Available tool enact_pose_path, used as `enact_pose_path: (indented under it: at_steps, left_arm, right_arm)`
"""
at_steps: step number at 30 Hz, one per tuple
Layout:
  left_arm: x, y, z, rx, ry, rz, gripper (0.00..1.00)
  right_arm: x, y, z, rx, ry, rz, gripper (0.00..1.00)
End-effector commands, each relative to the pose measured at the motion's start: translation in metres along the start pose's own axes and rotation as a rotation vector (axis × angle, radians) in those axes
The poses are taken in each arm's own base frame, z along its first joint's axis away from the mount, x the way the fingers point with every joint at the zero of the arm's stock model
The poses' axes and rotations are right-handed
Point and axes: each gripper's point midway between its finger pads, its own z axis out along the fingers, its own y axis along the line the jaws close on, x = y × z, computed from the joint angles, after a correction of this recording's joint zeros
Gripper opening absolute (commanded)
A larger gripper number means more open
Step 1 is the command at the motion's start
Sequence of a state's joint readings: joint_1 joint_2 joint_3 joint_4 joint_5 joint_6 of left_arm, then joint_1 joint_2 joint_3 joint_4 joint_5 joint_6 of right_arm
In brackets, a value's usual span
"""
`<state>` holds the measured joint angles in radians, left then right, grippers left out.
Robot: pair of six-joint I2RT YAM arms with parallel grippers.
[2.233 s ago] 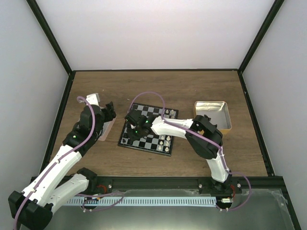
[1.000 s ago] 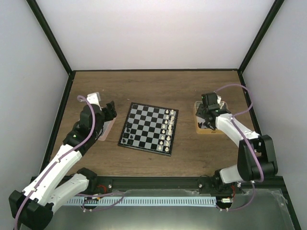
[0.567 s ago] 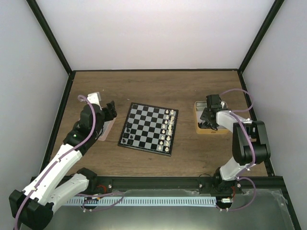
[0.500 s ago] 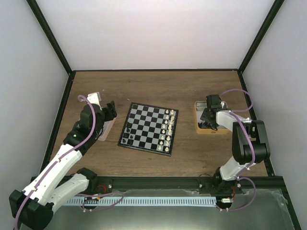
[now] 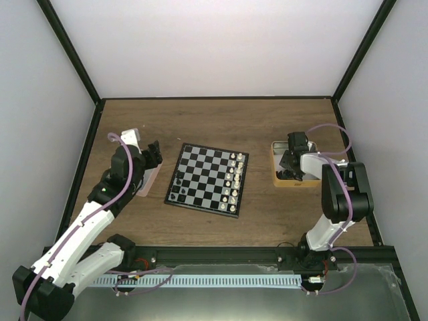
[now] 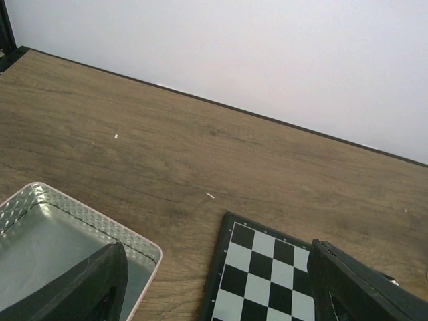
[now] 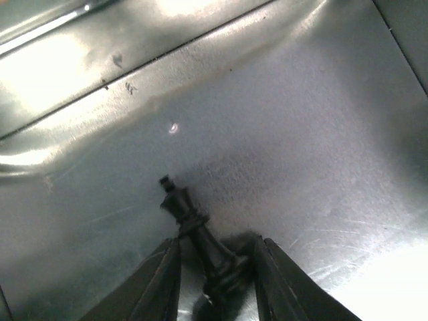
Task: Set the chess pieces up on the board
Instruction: Pick up the chess piece from the storage box, then place the chess piece on the chessboard.
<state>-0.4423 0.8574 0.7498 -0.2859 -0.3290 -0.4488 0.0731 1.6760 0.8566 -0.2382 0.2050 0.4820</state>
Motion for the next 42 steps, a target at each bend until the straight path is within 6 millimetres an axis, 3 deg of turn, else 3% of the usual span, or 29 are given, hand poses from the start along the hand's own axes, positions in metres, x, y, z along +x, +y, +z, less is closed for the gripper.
enact_pose_path:
  at_steps: [1,11,17,25,31,34,37,42]
  left_arm:
    - [-0.012,-0.001,-0.004,0.004,-0.032,-0.009,0.76]
    - [-0.013,-0.001,-0.004,0.007,-0.034,-0.010,0.76]
    - [-0.012,-0.007,-0.004,0.041,-0.025,-0.004,0.76]
    - [-0.004,-0.052,-0.005,0.284,0.028,0.035,0.76]
    - [0.009,-0.094,-0.007,0.512,0.121,0.043,0.76]
    - [0.017,-0.119,-0.011,0.652,0.192,0.009,0.76]
    - [0.029,-0.143,-0.017,0.796,0.292,-0.050,0.76]
    - [0.057,-0.166,-0.015,0.880,0.455,-0.119,0.76]
  right_arm:
    - [-0.003,0.001,0.007,-0.008,0.015,0.005,0.26]
    - [-0.009,0.008,0.003,-0.048,-0.005,-0.001,0.18]
    - [-0.024,0.017,-0.017,-0.115,-0.074,0.020,0.16]
    - [-0.037,0.038,-0.074,-0.321,-0.201,0.014,0.16]
    - [-0.029,0.088,-0.137,-0.630,-0.294,-0.125,0.16]
    - [-0.008,0.126,-0.177,-0.886,-0.311,-0.248,0.16]
    - [0.021,0.157,-0.204,-1.070,-0.280,-0.368,0.16]
    - [0.059,0.186,-0.240,-1.247,-0.240,-0.505,0.16]
